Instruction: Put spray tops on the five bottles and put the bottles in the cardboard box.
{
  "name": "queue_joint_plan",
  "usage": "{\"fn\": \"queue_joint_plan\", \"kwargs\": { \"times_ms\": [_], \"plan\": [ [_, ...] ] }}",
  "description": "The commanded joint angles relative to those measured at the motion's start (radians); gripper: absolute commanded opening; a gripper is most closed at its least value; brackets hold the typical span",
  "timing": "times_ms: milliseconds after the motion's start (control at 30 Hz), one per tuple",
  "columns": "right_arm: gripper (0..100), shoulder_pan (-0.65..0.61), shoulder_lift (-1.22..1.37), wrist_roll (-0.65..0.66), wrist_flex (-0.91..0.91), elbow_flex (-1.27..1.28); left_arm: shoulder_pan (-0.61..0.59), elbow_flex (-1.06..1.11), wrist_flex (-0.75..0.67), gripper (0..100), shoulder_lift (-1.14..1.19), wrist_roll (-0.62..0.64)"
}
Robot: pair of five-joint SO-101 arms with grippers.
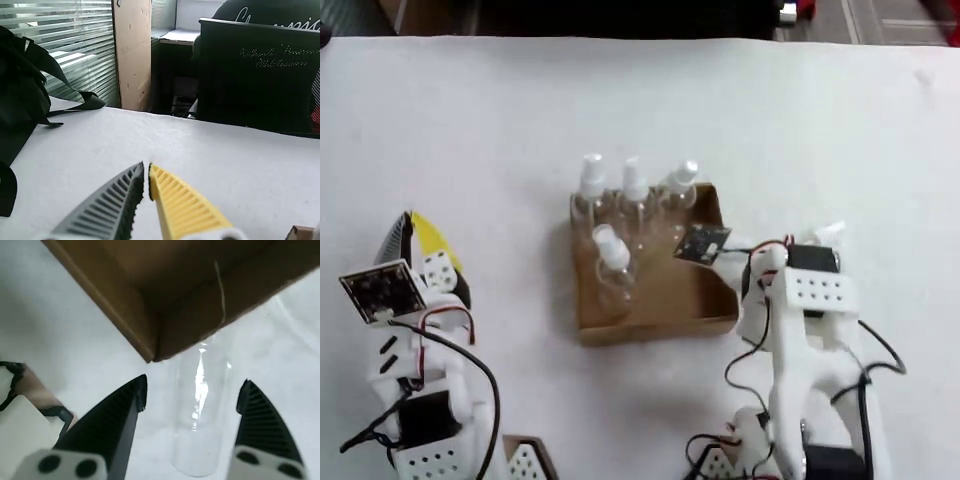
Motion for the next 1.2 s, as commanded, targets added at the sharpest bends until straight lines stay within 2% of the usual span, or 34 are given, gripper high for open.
{"fn": "queue_joint_plan", "kwargs": {
  "times_ms": [0,300,367,467,500,567,700,900,1167],
  "plan": [
    [26.5,0.004,0.05,0.006,-0.073,-0.006,0.015,-0.008,-0.034,2,-0.012,-0.012],
    [24.9,0.039,0.088,0.014,-0.243,0.114,0.015,-0.008,-0.034,2,-0.012,-0.012],
    [17.4,0.05,0.088,0.014,-0.277,0.118,0.015,-0.008,-0.034,2,-0.012,-0.012],
    [0.5,0.087,0.087,0.014,-0.306,0.109,0.015,-0.008,-0.034,2,-0.012,-0.012],
    [1.6,0.101,0.087,0.014,-0.303,0.091,0.015,-0.008,-0.034,2,-0.012,-0.012],
    [4.6,0.15,0.084,0.012,-0.268,0.032,0.015,-0.008,-0.034,2,-0.012,-0.012],
    [2.0,0.231,0.03,0.006,-0.13,-0.127,0.015,-0.008,-0.034,2,-0.012,-0.012],
    [1.6,0.257,-0.142,0.005,0.068,-0.295,0.015,-0.008,-0.034,2,-0.012,-0.012],
    [1.7,0.222,-0.417,-0.186,0.091,-0.313,0.008,-0.015,-0.023,2,-0.012,-0.005]
  ]
}}
